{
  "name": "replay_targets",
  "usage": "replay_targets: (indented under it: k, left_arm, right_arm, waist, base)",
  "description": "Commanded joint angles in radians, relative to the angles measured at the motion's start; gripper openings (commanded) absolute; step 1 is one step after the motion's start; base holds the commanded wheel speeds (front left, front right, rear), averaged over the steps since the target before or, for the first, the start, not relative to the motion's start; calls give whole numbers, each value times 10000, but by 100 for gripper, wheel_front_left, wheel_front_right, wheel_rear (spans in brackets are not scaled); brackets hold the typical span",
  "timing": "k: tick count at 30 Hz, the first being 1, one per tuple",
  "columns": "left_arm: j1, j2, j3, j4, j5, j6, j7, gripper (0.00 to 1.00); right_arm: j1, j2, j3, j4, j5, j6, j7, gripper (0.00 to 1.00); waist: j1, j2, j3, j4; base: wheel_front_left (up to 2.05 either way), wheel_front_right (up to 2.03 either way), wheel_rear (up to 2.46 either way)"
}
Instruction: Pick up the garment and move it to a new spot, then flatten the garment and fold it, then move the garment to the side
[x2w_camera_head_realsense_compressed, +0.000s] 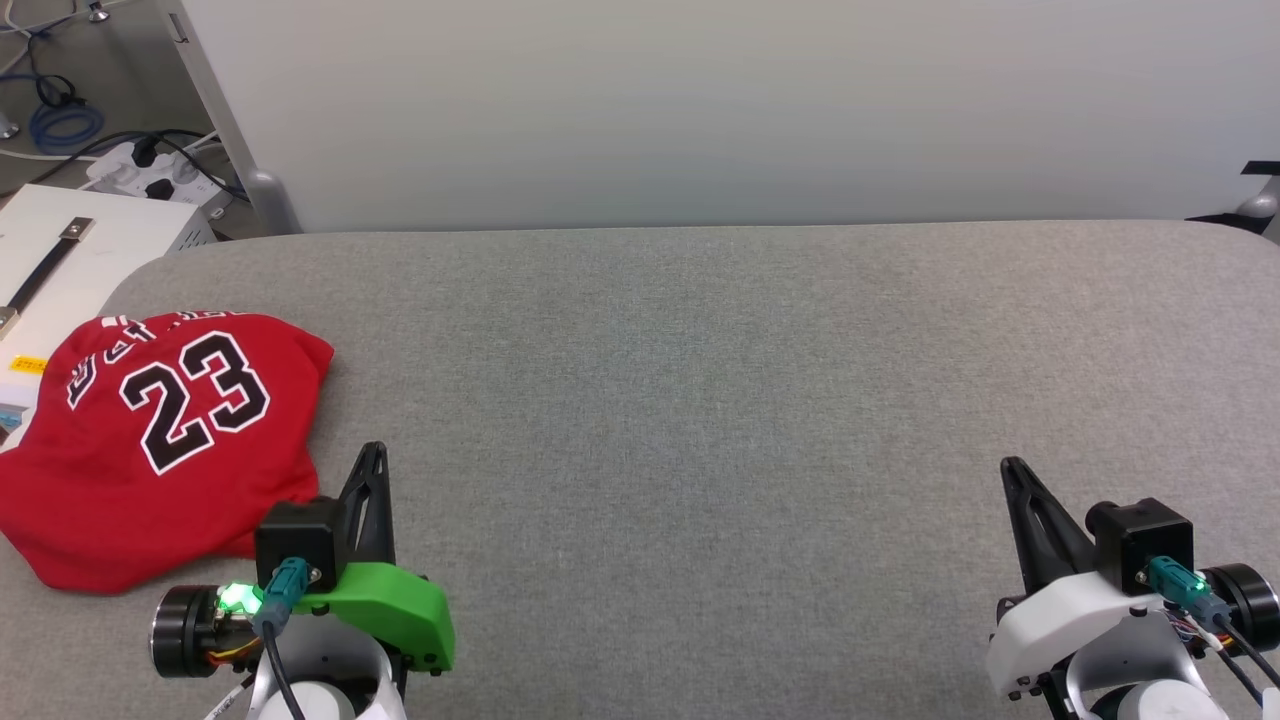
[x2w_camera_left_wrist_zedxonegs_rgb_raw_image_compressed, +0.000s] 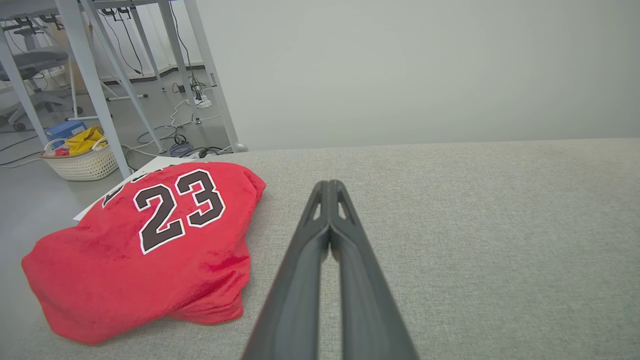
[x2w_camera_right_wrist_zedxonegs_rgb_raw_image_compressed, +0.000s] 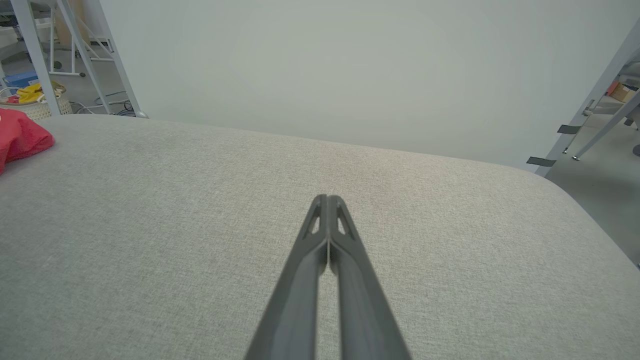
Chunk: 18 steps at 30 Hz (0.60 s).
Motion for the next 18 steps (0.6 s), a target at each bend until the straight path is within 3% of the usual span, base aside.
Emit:
replay_targets:
  k: [1, 18]
  left_arm:
    - [116, -55, -7, -16, 89, -30, -9, 0]
    - [116, -55, -7, -16, 89, -30, -9, 0]
  right_arm:
    - [-163, -10, 1, 20, -95, -9, 28, 0]
    - [-163, -10, 1, 20, -95, -9, 28, 0]
  waist:
    - [0, 0, 0, 0]
    - [0, 0, 0, 0]
  base:
    - [0, 0, 0]
    - [0, 0, 0]
